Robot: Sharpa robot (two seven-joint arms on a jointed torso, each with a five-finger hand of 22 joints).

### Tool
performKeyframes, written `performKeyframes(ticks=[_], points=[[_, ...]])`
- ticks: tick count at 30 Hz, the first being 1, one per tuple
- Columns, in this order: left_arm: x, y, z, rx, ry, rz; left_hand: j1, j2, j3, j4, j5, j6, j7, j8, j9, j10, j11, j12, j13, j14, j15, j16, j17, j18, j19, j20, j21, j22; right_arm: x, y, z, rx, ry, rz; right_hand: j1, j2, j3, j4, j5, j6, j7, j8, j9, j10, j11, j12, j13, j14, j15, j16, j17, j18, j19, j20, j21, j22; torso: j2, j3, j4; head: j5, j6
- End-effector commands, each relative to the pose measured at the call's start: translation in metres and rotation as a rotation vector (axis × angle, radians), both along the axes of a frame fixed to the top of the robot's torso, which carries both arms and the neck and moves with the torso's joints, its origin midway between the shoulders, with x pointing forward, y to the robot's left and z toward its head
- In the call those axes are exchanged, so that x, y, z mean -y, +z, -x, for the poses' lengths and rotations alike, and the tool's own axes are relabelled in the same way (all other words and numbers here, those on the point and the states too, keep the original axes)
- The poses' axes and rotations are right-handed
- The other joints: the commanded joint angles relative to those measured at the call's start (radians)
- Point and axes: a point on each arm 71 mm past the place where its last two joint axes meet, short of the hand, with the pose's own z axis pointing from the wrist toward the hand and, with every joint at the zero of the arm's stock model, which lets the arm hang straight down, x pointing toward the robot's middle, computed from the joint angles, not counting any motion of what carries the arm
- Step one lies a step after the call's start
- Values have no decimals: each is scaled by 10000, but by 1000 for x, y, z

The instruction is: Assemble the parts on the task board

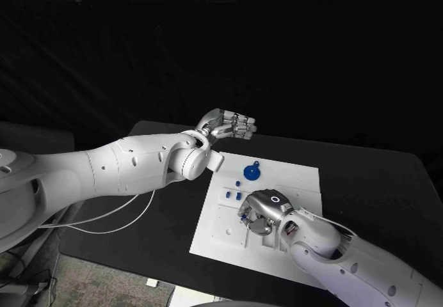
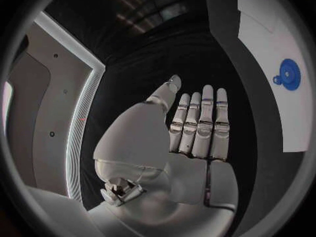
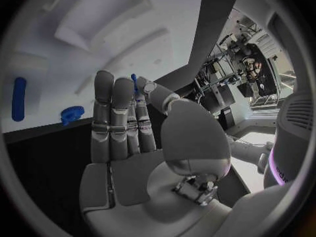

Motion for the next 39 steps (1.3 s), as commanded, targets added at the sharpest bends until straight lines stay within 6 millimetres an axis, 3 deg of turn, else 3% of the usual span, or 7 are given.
performKeyframes(ticks=[1,9,39], points=[[3,3,0,137,-30,119,-39,47,-6,33,5,0,24,-42,-14,-66,-14,-20,-2,-69,9,-22,-4,150,64,16,32,-9,0,-3,1,-2,48,265,18,72,47,-10,-18,49,-9,31,9,66,-25,11,11,3,-57,-17,-15,121,52,4,-42,15,-6,1,-13,26,-29],[4,3,1,136,-72,138,-15,55,-51,60,9,-2,26,-40,-13,-80,-7,-20,-2,-82,16,-22,4,164,69,24,37,-45,0,-7,0,-37,11,367,8,78,47,-8,-5,48,-8,31,10,65,-24,10,10,5,-57,-7,-30,116,84,6,-133,112,9,17,2,55,-55],[9,3,5,96,-294,217,6,87,-128,129,12,3,21,-41,-14,-99,-3,-19,-1,-109,26,-22,16,174,72,40,51,-160,-6,-18,0,-206,17,794,3,76,57,-17,-15,44,-7,29,10,61,-23,10,10,-6,-55,7,-48,112,124,7,-275,276,-3,2,-16,120,-126]])
